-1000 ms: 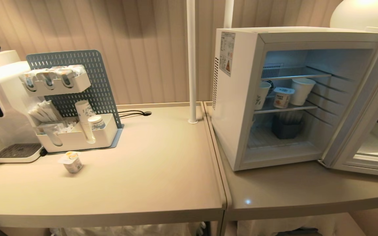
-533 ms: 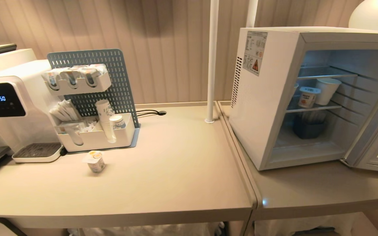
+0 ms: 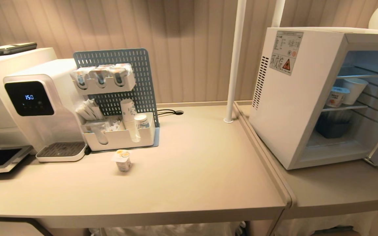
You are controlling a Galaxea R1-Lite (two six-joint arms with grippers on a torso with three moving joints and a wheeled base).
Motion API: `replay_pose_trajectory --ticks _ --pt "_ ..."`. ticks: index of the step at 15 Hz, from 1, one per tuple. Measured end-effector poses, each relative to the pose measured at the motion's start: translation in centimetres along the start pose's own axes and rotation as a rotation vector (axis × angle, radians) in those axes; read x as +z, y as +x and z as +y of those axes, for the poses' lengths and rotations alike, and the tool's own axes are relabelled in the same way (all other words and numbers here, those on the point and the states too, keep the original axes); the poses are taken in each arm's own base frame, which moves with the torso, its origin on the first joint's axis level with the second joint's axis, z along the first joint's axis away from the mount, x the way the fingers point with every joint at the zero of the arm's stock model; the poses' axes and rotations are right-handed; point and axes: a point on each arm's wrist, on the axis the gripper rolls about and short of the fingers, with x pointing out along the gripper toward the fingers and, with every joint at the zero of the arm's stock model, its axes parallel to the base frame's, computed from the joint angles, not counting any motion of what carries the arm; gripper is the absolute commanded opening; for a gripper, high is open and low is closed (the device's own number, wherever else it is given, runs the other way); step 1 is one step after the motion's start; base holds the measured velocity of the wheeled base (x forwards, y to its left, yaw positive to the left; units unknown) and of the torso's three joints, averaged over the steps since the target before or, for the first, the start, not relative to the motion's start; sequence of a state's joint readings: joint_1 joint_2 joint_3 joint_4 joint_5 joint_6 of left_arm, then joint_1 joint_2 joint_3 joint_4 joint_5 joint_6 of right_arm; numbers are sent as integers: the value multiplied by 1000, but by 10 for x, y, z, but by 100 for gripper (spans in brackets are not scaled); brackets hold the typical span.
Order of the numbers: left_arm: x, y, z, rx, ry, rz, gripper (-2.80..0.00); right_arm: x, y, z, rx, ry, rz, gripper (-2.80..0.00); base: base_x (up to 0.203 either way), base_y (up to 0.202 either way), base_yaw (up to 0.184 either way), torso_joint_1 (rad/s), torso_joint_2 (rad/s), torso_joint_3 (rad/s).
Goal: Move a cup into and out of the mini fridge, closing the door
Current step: Put the yoghurt in the freezer
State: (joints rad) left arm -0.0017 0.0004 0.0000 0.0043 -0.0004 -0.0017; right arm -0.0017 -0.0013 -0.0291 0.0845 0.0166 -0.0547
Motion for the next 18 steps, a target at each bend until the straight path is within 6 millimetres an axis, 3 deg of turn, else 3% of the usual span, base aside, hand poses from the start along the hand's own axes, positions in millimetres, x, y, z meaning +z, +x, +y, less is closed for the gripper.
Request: replay_pose_trajectory --ticks 18 --pt "0 0 0 0 0 0 -280 0 0 0 0 1 0 -280 0 193 1 3 3 2"
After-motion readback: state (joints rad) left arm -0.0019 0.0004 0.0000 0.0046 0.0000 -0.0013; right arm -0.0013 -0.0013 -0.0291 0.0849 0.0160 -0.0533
